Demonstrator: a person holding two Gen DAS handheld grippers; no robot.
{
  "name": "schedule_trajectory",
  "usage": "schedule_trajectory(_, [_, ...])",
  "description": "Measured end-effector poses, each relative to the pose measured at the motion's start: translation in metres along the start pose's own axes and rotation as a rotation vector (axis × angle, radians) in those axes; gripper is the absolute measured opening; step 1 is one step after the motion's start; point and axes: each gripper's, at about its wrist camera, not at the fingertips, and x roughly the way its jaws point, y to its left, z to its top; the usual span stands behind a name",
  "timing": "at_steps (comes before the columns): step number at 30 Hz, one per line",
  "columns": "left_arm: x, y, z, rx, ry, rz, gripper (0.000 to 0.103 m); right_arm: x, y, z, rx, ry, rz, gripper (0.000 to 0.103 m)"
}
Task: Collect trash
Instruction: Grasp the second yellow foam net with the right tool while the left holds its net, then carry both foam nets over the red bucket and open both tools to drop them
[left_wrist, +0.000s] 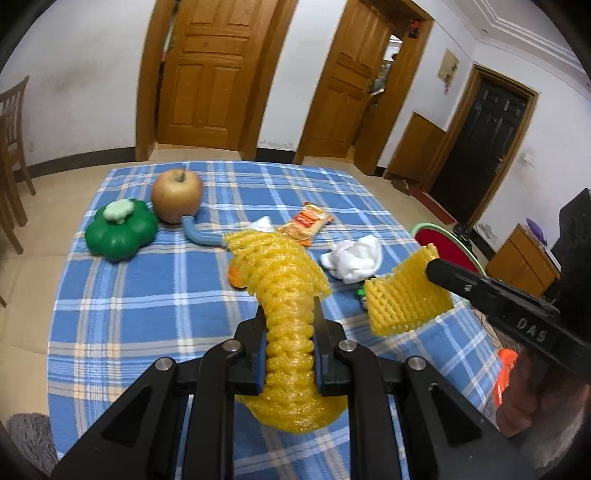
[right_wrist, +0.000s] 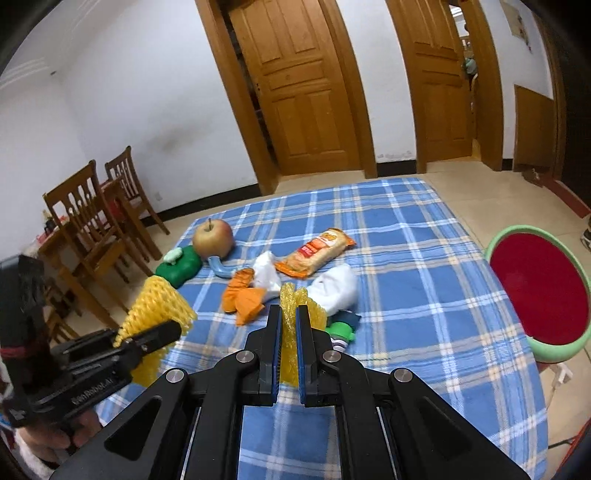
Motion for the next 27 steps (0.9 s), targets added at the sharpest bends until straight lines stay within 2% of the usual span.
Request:
schedule_trajectory(8, [0.011, -0.053, 0.01, 0.128, 0.0, -0.068, 0.017, -0.023, -0.018, 0.0, 0.011, -0.061, -0.119, 0.007])
schedule_trajectory(11, [0.022, -0.079, 0.016, 0.167, 0.012, -0.112, 0.017, -0.043, -0.036, 0.003, 0.031, -0.09, -0.206, 0.007])
schedule_trajectory(15, [0.032, -0.128, 0.024, 0.239, 0.008, -0.201, 0.017, -0.077, -0.063, 0.004, 0.061, -0.138, -0.315, 0.007])
schedule_trajectory(20, [0.037, -0.198, 0.031, 0.322, 0.019, -0.347, 0.017, -0.127, -0.102, -0.001, 0.126, -0.196, -0.47, 0.007])
schedule_trajectory(23, [0.039, -0.236, 0.027, 0.384, 0.026, -0.412, 0.017, -0.154, -0.118, -0.007, 0.149, -0.219, -0.573, 0.007])
schedule_trajectory(27, [0.042, -0.271, 0.017, 0.436, 0.052, -0.487, 0.018, -0.186, -0.131, -0.018, 0.176, -0.244, -0.662, 0.007])
